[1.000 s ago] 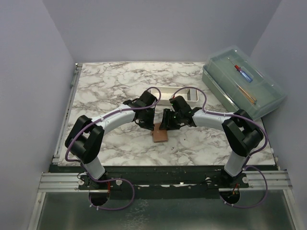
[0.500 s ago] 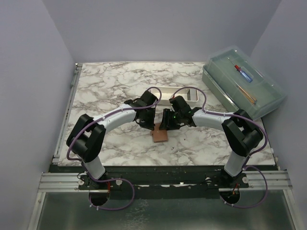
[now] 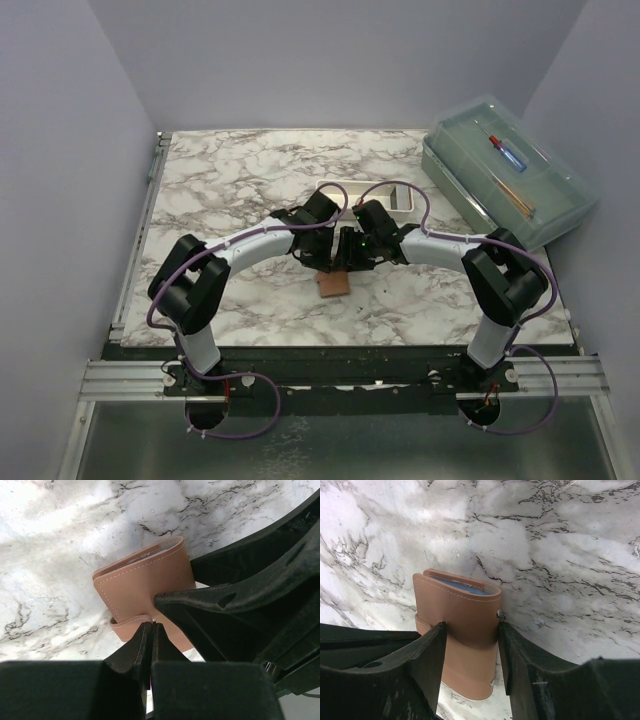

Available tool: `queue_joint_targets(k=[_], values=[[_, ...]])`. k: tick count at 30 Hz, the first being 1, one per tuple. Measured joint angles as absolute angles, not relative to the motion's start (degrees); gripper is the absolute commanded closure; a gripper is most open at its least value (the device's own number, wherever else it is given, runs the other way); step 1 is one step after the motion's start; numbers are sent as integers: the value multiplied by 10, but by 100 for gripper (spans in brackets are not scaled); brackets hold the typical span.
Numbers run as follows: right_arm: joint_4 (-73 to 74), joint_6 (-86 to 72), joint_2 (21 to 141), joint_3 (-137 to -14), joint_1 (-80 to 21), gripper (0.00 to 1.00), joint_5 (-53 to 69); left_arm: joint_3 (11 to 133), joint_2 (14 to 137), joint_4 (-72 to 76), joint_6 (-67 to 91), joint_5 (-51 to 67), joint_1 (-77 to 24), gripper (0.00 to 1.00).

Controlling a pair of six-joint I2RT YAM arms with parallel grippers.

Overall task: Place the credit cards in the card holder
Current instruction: Close the card holder at the center of the board.

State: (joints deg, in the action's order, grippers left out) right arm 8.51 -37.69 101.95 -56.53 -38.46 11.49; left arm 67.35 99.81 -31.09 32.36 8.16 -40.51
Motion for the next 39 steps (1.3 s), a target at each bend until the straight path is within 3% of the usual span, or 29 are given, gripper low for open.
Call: queue_joint_targets(k=[39], values=[[91, -380, 1029, -577, -386, 48, 116, 636, 1001, -254, 347, 83, -406, 100]])
